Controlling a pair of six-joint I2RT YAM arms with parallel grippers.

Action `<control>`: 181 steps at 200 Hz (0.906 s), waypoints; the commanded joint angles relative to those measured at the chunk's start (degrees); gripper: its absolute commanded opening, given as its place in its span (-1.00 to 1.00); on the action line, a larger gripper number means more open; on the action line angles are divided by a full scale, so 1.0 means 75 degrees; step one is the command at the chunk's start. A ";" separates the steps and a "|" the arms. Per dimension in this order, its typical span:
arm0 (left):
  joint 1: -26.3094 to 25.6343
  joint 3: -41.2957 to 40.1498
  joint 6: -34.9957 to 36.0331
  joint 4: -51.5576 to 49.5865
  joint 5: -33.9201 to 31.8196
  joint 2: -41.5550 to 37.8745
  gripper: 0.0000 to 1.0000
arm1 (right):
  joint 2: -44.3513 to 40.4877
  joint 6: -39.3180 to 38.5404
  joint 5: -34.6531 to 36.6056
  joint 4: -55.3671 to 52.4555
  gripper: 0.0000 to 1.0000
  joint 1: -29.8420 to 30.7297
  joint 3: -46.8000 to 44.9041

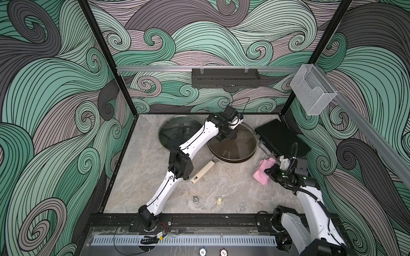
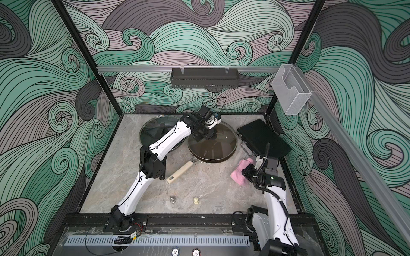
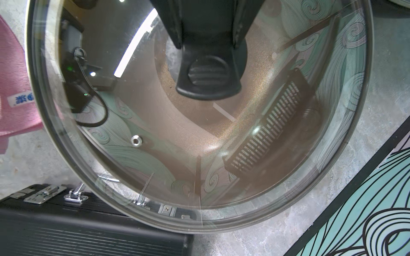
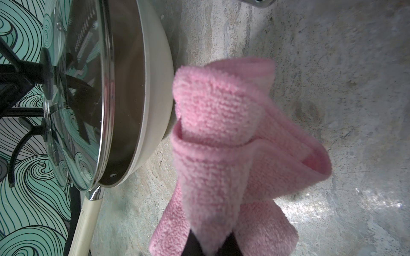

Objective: Wipe the pot lid with a cloth
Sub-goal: Place the pot lid on the cooking pot.

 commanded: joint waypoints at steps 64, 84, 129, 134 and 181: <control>-0.0190 0.0496 0.0236 0.0510 -0.0136 -0.0078 -1.00 | 0.0135 0.0338 -0.0413 0.0510 -1.00 -0.0009 -0.0229; -0.0208 0.0497 0.0228 0.0477 -0.0136 -0.0080 -1.00 | 0.0131 0.0310 -0.0398 0.0501 -1.00 -0.0017 -0.0232; -0.0257 0.0450 0.0239 0.0430 -0.0142 -0.0069 -1.00 | 0.0093 0.0313 -0.0398 0.0500 -1.00 -0.0012 -0.0285; -0.0258 0.0448 0.0262 0.0428 -0.0148 -0.0067 -1.00 | 0.0088 0.0312 -0.0409 0.0501 -1.00 -0.0016 -0.0287; -0.0283 0.0378 0.0333 0.0379 -0.0217 -0.0068 -1.00 | 0.0048 0.0315 -0.0421 0.0488 -1.00 -0.0006 -0.0333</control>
